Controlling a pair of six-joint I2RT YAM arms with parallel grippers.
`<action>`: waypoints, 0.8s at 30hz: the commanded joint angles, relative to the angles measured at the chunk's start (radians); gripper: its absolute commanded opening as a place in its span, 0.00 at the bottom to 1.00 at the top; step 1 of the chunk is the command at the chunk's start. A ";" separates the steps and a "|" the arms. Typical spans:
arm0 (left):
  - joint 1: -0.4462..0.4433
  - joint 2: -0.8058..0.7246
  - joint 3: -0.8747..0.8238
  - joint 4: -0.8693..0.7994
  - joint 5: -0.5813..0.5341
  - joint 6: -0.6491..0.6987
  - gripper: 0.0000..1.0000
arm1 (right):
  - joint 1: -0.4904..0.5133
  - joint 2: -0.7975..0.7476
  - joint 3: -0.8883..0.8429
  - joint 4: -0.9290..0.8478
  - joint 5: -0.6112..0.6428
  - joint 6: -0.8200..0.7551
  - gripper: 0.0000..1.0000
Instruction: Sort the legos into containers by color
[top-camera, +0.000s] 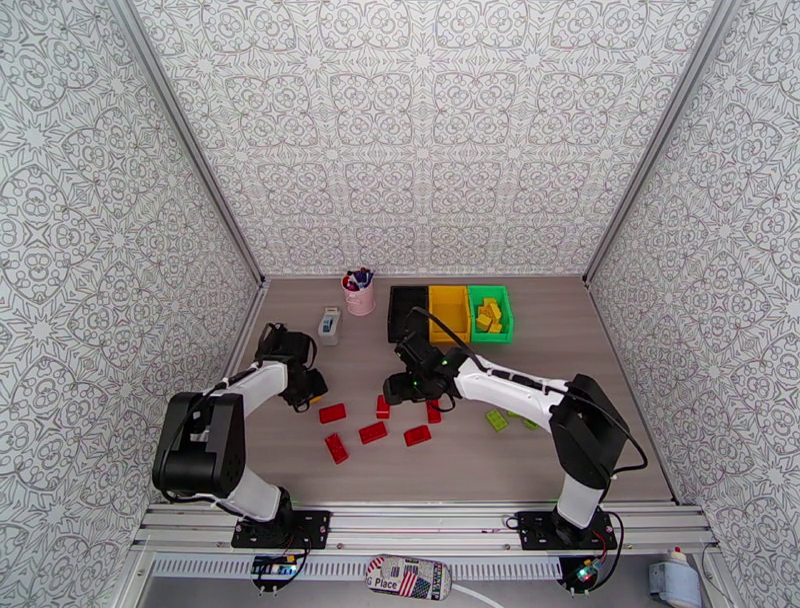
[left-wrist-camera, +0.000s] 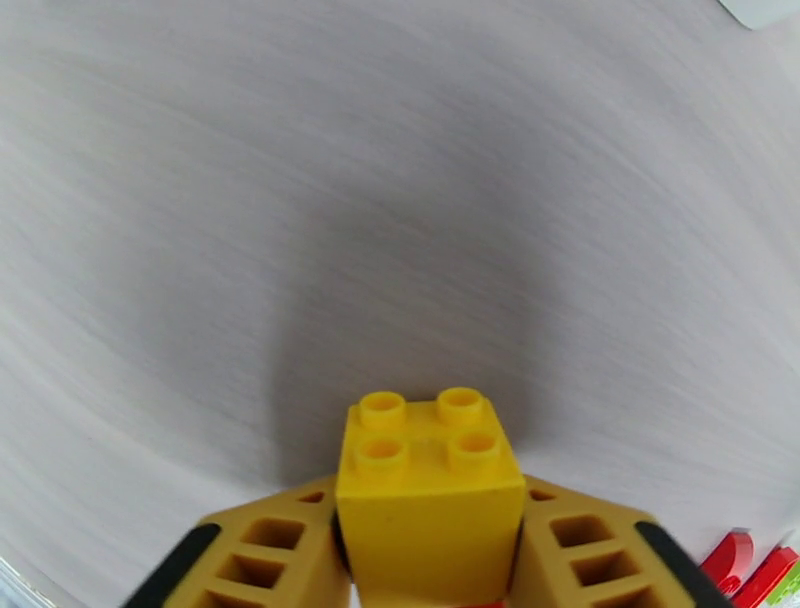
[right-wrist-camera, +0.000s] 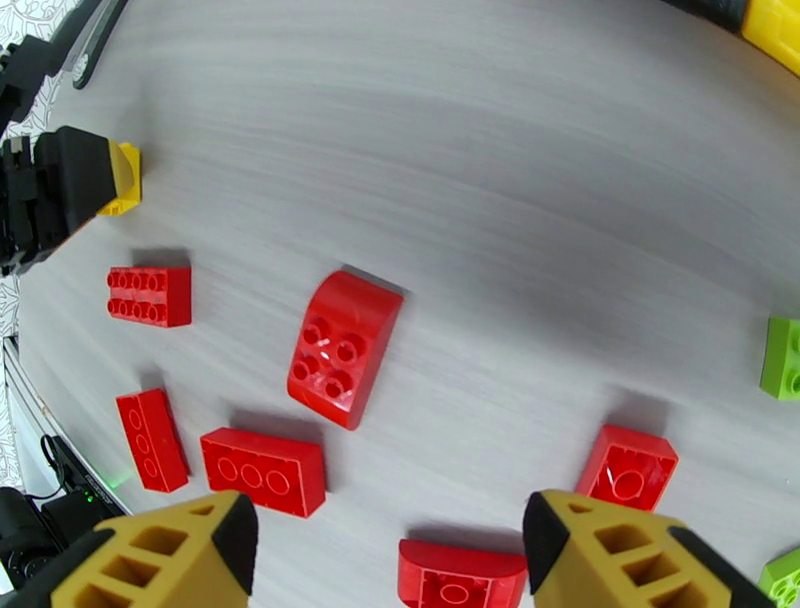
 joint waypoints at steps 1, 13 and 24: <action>-0.008 -0.004 0.034 -0.013 -0.002 0.016 0.33 | 0.004 -0.039 -0.019 0.011 0.016 0.020 0.74; -0.080 -0.195 -0.011 0.177 0.527 0.081 0.35 | -0.139 -0.181 -0.150 0.137 -0.146 0.078 0.77; -0.260 -0.064 0.093 0.449 0.677 -0.096 0.37 | -0.425 -0.443 -0.336 0.115 -0.154 0.121 0.77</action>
